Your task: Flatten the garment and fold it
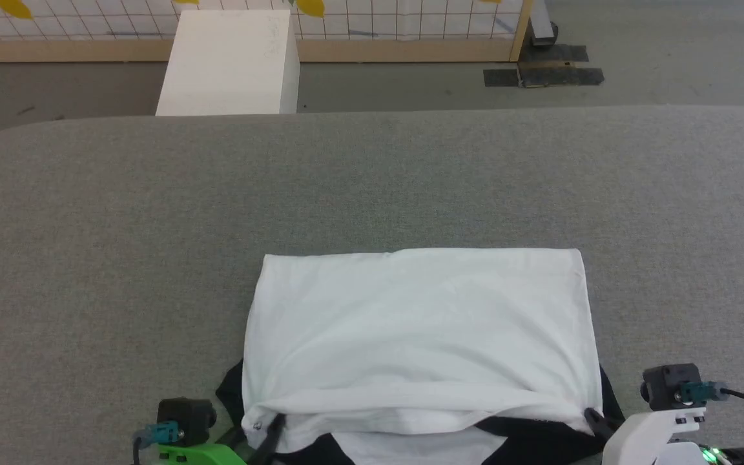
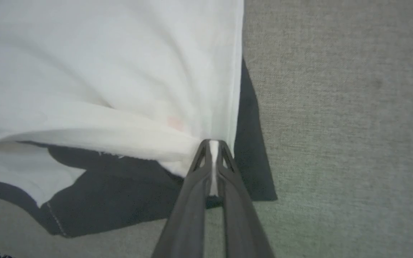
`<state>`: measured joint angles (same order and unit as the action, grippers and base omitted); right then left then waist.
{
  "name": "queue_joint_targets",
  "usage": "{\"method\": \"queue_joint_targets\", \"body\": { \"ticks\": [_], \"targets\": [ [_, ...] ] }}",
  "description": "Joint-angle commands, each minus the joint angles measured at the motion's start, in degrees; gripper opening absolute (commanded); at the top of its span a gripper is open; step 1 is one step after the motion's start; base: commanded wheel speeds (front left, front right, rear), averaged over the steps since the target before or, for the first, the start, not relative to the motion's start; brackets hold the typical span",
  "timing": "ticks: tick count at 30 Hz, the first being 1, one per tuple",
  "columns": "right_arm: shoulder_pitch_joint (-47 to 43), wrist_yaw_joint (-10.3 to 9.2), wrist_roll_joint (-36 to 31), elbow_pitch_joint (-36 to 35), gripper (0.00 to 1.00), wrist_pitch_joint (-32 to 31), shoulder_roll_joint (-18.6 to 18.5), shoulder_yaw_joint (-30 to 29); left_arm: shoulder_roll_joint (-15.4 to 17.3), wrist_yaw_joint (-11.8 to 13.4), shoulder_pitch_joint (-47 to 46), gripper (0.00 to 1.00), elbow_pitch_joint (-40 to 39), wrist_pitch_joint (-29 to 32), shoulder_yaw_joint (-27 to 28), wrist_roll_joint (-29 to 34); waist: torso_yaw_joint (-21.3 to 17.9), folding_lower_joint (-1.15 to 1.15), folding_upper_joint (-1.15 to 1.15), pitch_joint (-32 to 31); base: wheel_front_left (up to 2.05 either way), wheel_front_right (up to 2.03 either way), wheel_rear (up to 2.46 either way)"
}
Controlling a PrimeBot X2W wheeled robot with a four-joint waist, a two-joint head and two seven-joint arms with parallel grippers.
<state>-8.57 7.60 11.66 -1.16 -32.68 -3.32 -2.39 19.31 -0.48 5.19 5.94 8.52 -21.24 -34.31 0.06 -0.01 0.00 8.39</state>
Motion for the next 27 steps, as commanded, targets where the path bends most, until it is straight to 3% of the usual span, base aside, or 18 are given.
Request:
{"method": "queue_joint_targets", "body": {
  "ticks": [1,9,16,22,27],
  "targets": [
    [-1.54,-0.11,0.48,0.59,1.0,0.01,0.14,-0.61,-0.38,0.16,0.24,1.0,1.65,-0.01,-0.14,-0.11,0.4,0.01,0.0,-0.74,0.0,0.0,0.0],
    [-6.56,-0.11,1.32,-4.6,1.0,-1.42,0.4,-6.81,-0.08,2.79,2.71,1.0,-0.24,-3.61,2.76,-0.61,2.04,0.01,0.0,-3.68,0.0,0.0,0.0],
    [-5.26,-0.11,4.66,-8.8,1.0,6.79,0.43,-9.78,-0.21,4.47,0.82,1.0,-2.57,-12.91,4.79,3.2,2.53,0.01,0.0,-4.87,0.0,0.0,0.0],
    [-1.81,-0.11,6.26,-4.6,1.0,15.07,0.44,-10.07,-1.65,5.63,-4.21,1.0,-0.35,-21.11,5.66,7.23,2.74,0.01,0.0,-5.42,0.0,0.0,0.0],
    [2.43,-0.11,6.93,1.72,1.0,17.9,0.44,-8.65,-3.43,5.86,-9.07,1.0,2.35,-23.27,7.12,10.09,2.64,0.01,0.0,-5.51,0.0,0.0,0.0]
  ]
}}
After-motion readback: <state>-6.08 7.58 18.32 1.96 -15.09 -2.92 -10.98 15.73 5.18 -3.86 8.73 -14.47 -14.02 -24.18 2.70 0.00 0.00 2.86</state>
